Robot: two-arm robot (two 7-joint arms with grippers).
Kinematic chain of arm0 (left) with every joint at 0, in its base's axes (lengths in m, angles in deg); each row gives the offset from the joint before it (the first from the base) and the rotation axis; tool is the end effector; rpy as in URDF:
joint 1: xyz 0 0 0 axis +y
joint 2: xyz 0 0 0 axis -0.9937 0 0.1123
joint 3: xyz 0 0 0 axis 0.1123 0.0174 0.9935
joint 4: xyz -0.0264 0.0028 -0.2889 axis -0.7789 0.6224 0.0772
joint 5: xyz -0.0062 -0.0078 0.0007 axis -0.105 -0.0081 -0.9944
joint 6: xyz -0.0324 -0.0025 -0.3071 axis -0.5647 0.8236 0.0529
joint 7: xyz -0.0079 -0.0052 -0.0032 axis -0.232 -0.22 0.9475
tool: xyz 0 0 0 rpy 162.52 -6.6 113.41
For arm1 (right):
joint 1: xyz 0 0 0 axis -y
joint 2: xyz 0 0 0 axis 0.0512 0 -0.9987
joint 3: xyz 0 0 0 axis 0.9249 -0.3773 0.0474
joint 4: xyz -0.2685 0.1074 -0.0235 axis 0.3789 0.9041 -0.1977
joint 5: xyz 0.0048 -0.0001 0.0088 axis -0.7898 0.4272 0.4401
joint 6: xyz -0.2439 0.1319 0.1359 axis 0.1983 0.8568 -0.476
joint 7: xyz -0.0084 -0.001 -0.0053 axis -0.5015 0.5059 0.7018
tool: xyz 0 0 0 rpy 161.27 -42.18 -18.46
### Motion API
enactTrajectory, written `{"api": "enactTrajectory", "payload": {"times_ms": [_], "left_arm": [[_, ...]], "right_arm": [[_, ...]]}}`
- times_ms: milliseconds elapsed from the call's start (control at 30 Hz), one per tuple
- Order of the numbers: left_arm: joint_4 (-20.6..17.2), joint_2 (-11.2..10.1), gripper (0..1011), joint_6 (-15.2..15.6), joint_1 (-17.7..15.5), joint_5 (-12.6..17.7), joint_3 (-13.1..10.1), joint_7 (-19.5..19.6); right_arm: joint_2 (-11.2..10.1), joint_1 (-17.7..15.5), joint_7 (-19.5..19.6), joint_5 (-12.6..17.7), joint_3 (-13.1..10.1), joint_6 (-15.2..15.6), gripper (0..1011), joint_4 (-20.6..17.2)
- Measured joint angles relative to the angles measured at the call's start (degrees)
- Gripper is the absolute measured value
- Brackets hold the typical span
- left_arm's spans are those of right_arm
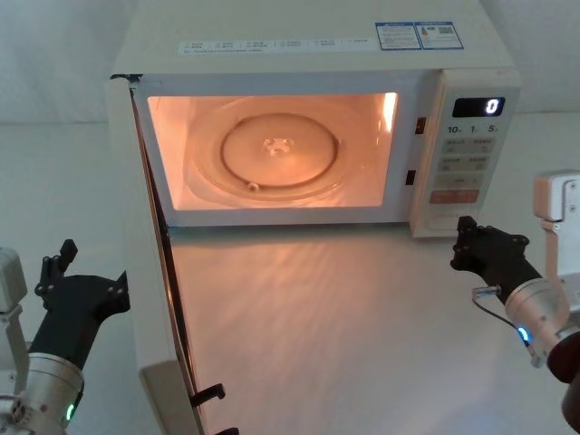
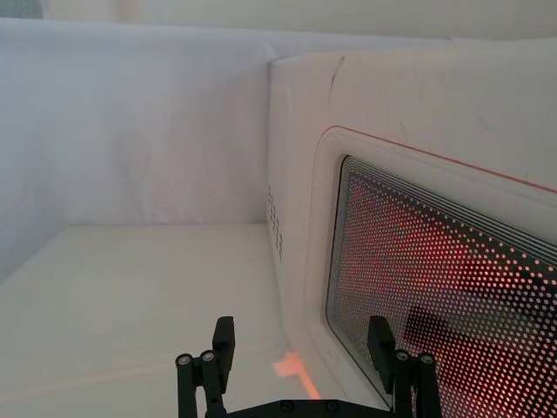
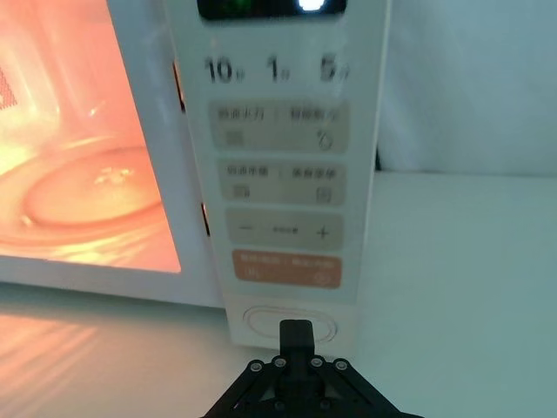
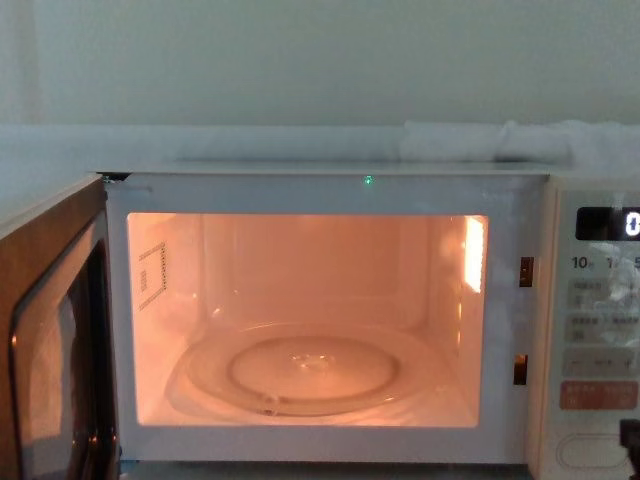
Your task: Press the button to open the microwave door with one hand; close the microwave door with the other hand.
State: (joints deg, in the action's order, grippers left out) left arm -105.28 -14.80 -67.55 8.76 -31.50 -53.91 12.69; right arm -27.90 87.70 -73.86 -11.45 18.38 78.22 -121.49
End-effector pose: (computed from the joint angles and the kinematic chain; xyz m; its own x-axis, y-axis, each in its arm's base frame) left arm 0.2530 0.0376 -0.2850 0.1245 0.9917 -0.0326 -0.9921 0.1239 -0.0178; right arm 0.3303 0.0046 -0.2888 0.2130 -0.9756 -0.0530 0.9638 0.2187 -0.1524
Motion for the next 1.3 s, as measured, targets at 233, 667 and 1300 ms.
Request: {"api": "enactTrajectory", "payload": {"times_ms": [233,667,1300], "left_arm": [[0.0,0.0,1001,0.0,0.0,0.0,0.0,0.0],[0.0,0.0,1001,0.0,0.0,0.0,0.0,0.0],[0.0,0.0,1001,0.0,0.0,0.0,0.0,0.0]], "right_arm": [[-1.07,-3.5,0.2,-0.01,-1.11,-0.36,0,-6.0],[-2.18,-8.13,0.5,-0.65,-3.59,-6.65,0,-10.9],[-2.41,-9.61,-0.02,-0.61,-4.33,-9.44,15,-11.41]]}}
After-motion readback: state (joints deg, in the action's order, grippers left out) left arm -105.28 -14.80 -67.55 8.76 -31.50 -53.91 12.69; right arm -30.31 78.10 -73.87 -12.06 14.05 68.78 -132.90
